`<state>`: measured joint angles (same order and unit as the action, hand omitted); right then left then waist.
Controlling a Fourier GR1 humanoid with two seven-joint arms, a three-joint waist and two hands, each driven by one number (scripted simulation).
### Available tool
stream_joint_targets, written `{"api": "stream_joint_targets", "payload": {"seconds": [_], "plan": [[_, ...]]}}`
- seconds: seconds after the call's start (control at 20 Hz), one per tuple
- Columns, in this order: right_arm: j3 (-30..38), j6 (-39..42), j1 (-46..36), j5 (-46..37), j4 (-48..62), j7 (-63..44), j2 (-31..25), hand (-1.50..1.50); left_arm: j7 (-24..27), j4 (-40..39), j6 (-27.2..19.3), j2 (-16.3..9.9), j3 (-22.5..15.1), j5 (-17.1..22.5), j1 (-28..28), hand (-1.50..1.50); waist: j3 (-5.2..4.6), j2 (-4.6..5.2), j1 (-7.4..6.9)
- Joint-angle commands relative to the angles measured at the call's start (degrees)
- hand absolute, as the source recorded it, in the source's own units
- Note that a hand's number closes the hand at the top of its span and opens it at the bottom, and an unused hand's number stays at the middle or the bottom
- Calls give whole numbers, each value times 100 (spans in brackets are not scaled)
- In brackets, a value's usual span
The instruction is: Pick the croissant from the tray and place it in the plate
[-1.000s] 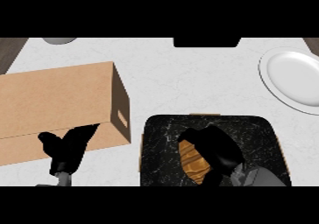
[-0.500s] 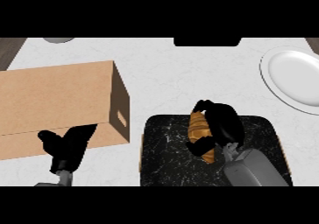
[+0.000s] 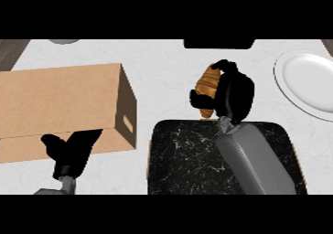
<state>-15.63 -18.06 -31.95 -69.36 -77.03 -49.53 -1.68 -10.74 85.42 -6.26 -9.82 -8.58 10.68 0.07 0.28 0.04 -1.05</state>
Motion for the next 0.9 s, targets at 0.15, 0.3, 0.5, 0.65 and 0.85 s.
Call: {"api": "stream_joint_targets", "payload": {"seconds": [0.15,0.3,0.5,0.65,0.85], "plan": [[840,-1577,-236,-550,305,-519,51,150,-46,-226,3,15,-26,-63,236,0,-25,20,55],[1219,-1886,-355,-280,385,-283,-26,150,-30,-608,111,-65,224,37,-187,0,-27,35,100],[1661,-2881,128,357,362,446,-283,150,-343,-21,136,-87,90,100,117,0,-17,25,55],[2044,-2721,161,576,466,713,-794,150,37,-455,31,121,75,-47,161,0,-25,15,114],[2413,-3131,175,915,1092,1370,-1261,150,99,-493,121,72,114,-70,89,0,-25,24,90]]}}
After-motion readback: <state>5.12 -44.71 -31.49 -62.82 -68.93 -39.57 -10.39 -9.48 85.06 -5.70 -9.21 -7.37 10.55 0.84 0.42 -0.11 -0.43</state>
